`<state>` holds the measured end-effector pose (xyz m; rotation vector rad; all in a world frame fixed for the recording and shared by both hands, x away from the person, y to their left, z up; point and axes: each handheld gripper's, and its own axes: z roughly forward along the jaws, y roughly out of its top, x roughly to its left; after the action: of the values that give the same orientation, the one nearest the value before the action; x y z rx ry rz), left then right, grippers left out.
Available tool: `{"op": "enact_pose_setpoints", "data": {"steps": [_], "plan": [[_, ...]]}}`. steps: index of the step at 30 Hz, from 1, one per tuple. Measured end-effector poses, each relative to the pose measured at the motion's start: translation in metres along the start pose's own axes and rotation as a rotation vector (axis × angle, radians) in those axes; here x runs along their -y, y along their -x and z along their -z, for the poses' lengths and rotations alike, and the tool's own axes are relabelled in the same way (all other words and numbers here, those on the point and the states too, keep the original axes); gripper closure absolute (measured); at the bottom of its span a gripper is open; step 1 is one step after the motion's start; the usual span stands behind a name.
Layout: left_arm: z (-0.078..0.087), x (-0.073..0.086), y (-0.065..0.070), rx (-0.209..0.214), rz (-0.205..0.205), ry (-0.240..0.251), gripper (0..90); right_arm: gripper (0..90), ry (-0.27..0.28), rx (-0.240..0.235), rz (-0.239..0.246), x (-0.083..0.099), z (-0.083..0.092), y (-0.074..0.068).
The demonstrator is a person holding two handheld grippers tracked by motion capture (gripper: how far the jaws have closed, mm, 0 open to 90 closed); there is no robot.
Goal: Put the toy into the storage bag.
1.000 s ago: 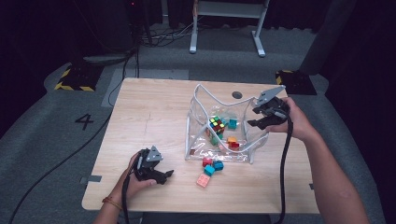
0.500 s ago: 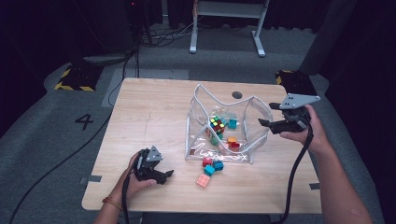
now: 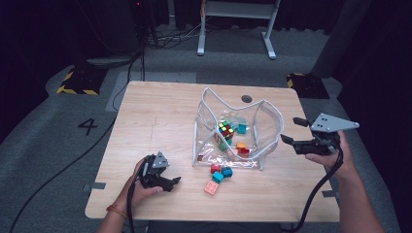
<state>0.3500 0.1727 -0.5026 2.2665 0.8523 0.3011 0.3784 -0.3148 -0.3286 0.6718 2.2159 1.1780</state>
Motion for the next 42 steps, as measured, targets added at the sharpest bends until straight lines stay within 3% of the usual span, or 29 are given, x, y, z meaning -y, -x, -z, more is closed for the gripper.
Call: {"op": "enact_pose_setpoints", "data": {"steps": [8,19,23,31,36,40,42], "plan": [[0.0,0.0,0.0,-0.001,-0.002,-0.002,12.4,26.2,0.014,-0.026,-0.011,0.022,0.001,-0.015],[0.0,0.0,0.0,-0.005,-0.006,0.001,12.5,27.3,-0.064,-0.13,-0.035,0.059,-0.022,-0.048],[0.0,0.0,0.0,-0.006,-0.005,0.001,12.5,28.6,-0.073,-0.199,-0.044,0.072,-0.035,-0.061],[0.001,0.0,0.0,-0.007,-0.004,0.001,12.6,32.1,-0.101,-0.316,0.017,0.083,-0.064,-0.092],[0.001,0.0,0.0,-0.006,-0.003,0.001,12.6,32.8,-0.112,-0.368,0.033,0.086,-0.089,-0.107],[0.001,0.0,0.0,-0.006,-0.004,0.001,12.5,32.6,-0.14,-0.399,-0.006,0.086,-0.107,-0.115],[0.001,0.0,0.0,-0.007,-0.005,0.001,12.5,31.4,-0.111,-0.416,0.035,0.085,-0.118,-0.117]]}}
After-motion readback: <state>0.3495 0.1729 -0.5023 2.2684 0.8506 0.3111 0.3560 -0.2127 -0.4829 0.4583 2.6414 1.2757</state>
